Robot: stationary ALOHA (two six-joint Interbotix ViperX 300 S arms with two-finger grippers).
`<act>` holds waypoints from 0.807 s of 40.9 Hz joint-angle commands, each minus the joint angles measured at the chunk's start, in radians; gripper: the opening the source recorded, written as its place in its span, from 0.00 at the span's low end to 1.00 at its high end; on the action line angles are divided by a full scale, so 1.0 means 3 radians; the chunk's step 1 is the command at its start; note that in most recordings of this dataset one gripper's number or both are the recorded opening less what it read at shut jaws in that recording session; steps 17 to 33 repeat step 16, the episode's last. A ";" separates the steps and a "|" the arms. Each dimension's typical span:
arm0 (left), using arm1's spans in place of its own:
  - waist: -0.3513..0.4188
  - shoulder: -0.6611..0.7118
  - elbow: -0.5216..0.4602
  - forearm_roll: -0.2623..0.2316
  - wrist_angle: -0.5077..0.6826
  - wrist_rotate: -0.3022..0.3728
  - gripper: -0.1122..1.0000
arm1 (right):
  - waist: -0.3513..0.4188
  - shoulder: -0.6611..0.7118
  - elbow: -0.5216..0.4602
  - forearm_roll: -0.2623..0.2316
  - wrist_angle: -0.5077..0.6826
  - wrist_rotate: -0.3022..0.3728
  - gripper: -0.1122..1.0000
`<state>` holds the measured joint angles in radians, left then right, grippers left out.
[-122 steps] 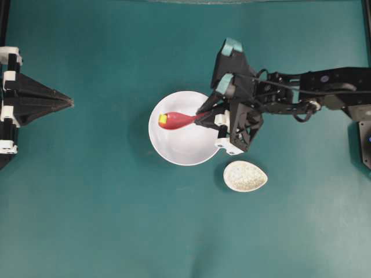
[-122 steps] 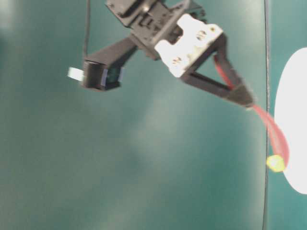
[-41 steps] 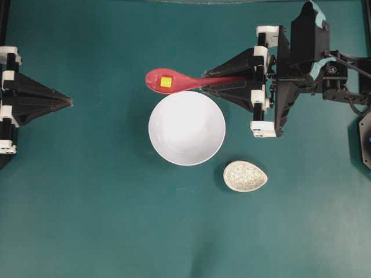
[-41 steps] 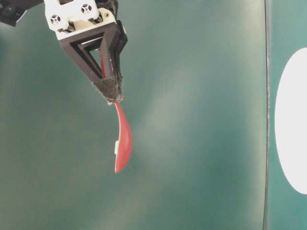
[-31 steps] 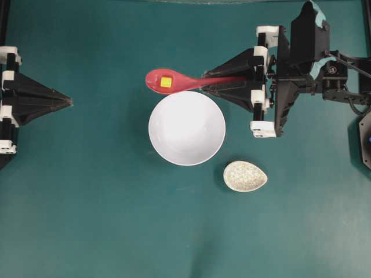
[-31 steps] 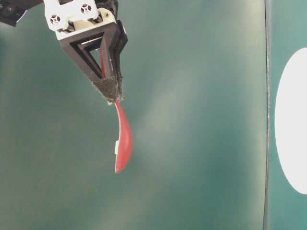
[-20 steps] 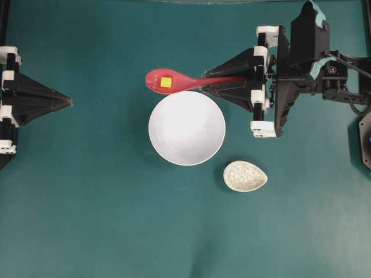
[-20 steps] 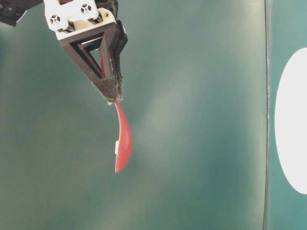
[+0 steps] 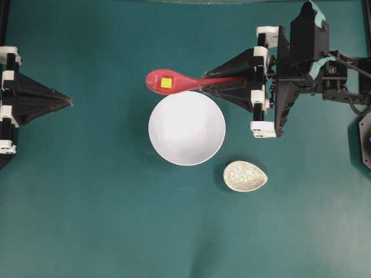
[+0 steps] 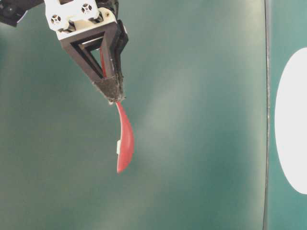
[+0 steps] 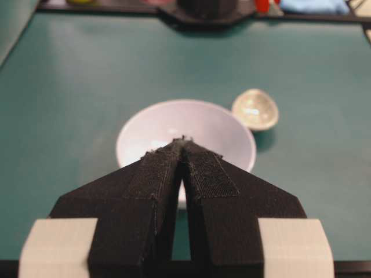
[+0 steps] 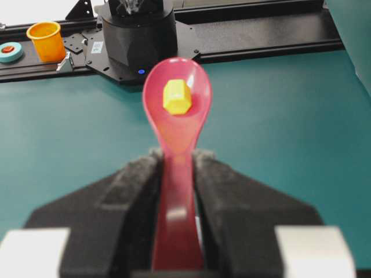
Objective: Scoop the yellow hexagonal prism block from the bowl with a spoon using the right arm.
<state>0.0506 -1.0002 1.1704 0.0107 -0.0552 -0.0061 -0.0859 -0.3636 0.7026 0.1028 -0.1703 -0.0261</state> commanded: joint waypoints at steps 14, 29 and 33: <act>0.0005 0.0020 -0.0087 0.0005 -0.0026 0.0005 0.14 | 0.0000 -0.0066 -0.0041 0.0005 0.0020 0.0015 0.33; 0.0005 0.0020 -0.0092 0.0005 -0.0031 0.0010 0.14 | 0.0000 -0.0066 -0.0041 0.0005 0.0020 0.0015 0.33; 0.0005 0.0020 -0.0092 0.0005 -0.0031 0.0010 0.14 | 0.0000 -0.0066 -0.0041 0.0005 0.0020 0.0015 0.33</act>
